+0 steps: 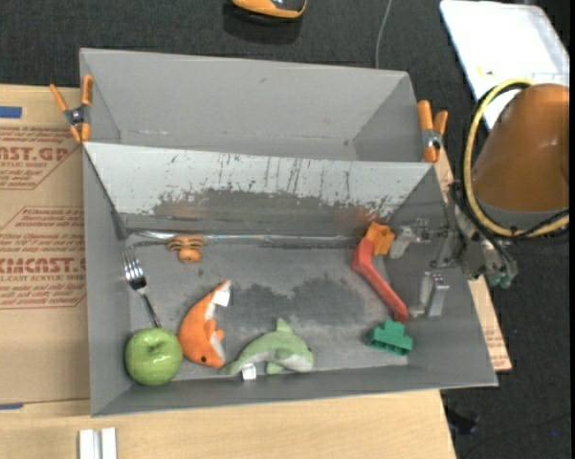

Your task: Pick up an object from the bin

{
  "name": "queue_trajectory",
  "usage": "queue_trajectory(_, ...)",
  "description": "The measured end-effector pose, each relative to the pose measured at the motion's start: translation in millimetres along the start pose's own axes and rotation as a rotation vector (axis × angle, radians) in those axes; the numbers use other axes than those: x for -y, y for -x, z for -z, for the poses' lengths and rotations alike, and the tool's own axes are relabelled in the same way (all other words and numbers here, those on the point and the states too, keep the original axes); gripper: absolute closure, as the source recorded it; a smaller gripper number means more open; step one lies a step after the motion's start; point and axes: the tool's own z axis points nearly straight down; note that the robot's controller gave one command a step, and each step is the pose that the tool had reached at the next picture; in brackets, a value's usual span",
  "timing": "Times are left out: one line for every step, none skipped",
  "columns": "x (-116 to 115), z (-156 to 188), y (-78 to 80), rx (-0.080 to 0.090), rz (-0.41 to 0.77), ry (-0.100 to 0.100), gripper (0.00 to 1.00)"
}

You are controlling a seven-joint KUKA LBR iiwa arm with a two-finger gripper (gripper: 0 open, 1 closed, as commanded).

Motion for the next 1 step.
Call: queue_trajectory(-0.6,4.5,1.6,0.008,0.002,-0.001,0.00)
